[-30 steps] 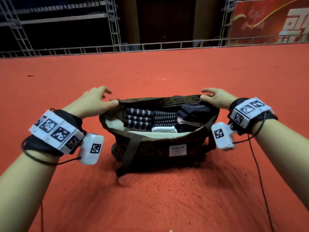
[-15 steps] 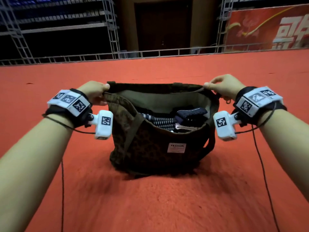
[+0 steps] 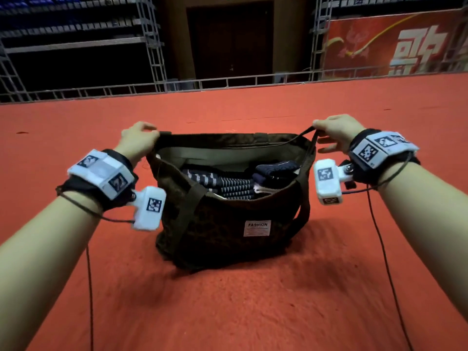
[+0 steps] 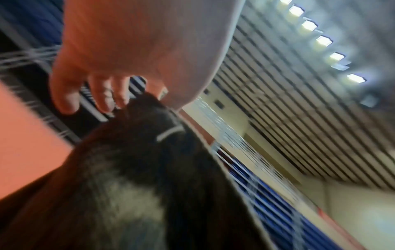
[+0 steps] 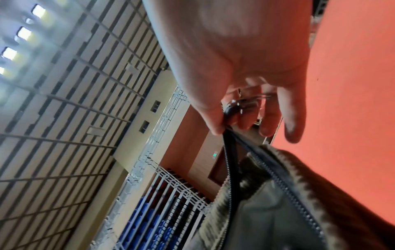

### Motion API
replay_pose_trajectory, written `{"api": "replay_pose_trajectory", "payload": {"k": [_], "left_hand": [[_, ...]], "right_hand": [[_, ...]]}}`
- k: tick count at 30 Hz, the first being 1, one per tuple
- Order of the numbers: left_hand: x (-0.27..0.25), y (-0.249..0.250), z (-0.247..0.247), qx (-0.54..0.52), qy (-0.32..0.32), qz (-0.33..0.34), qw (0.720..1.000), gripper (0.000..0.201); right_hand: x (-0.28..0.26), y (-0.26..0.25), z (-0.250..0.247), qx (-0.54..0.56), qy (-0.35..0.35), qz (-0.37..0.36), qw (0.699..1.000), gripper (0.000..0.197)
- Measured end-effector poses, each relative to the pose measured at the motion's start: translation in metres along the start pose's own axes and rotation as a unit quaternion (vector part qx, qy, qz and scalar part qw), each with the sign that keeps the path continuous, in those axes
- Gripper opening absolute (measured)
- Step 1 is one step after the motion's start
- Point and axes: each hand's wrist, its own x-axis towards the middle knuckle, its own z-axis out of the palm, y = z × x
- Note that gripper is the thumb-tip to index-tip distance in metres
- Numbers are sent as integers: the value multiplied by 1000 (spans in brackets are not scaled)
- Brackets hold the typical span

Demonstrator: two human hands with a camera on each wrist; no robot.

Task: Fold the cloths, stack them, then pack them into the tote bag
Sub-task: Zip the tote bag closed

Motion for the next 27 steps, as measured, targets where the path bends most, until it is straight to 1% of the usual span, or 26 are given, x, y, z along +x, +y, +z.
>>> {"api": "replay_pose_trajectory", "payload": {"k": [1, 2, 3, 4, 5, 6, 7, 8, 9, 10, 11, 12, 13, 14, 15, 16, 17, 19, 20, 21, 22, 23, 24, 25, 26, 27], "left_hand": [[-10, 4, 2, 42, 9, 86, 995, 24], [-23, 9, 6, 94, -13, 174, 980, 24], [-36, 12, 12, 163, -55, 244, 954, 26], [-46, 13, 17, 234, -96, 290, 923, 31], [-55, 15, 20, 288, -128, 308, 897, 40], [-65, 17, 20, 315, -154, 325, 878, 50], [-70, 16, 19, 311, -186, 349, 864, 58], [-74, 13, 20, 280, -229, 381, 851, 62], [-80, 11, 19, 250, -273, 396, 840, 60], [-85, 8, 20, 241, -314, 393, 830, 56], [-90, 6, 22, 266, -341, 380, 818, 54], [-92, 3, 24, 311, -354, 365, 803, 53], [-91, -1, 26, 366, -349, 357, 785, 50], [-88, -4, 27, 409, -327, 361, 771, 45], [-85, -6, 27, 432, -300, 371, 765, 38], [-82, -7, 24, 435, -276, 383, 767, 32], [-79, -7, 22, 437, -267, 381, 770, 28], [-75, -9, 18, 452, -286, 353, 768, 25], [-75, -10, 16, 464, -298, 341, 761, 21], [-75, -11, 11, 456, -311, 336, 763, 18], [-76, -11, 2, 418, -321, 335, 781, 18], [-75, -8, -9, 354, -320, 346, 807, 22], [-75, -4, -22, 283, -301, 353, 839, 20], [-72, 0, -33, 226, -275, 359, 863, 14], [-68, 3, -42, 193, -251, 361, 877, 12], [-63, 2, -44, 177, -230, 361, 886, 15]], "right_hand": [[0, 6, 1, -15, -2, 7, 1000, 25], [0, 12, 2, -30, -12, 21, 999, 24], [-1, 18, 3, -42, -24, 36, 998, 25], [-2, 23, 5, -55, -39, 51, 996, 30], [-3, 28, 7, -67, -55, 66, 994, 40], [-3, 33, 10, -83, -63, 70, 992, 51], [-4, 39, 13, -109, -53, 58, 991, 60], [-7, 44, 15, -142, -24, 19, 989, 62], [-12, 47, 16, -168, 16, -48, 985, 58], [-18, 49, 17, -185, 44, -133, 973, 47], [-25, 49, 16, -201, 34, -221, 954, 35], [-32, 49, 15, -225, -22, -287, 931, 26], [-39, 47, 14, -258, -107, -317, 906, 24], [-44, 46, 13, -308, -186, -308, 881, 25], [-49, 45, 14, -375, -234, -287, 850, 26], [-53, 46, 15, -442, -245, -267, 821, 27], [-54, 48, 15, -497, -223, -266, 795, 29], [-53, 51, 14, -569, -165, -298, 749, 30], [-53, 52, 12, -583, -147, -312, 735, 28], [-52, 53, 8, -576, -143, -317, 740, 25], [-51, 51, 2, -547, -147, -326, 757, 21], [-50, 48, -4, -508, -156, -330, 780, 16], [-50, 43, -11, -463, -172, -336, 802, 9], [-51, 37, -16, -425, -189, -336, 819, 12], [-50, 33, -19, -397, -202, -333, 831, 18], [-48, 30, -19, -379, -203, -331, 840, 17]]}}
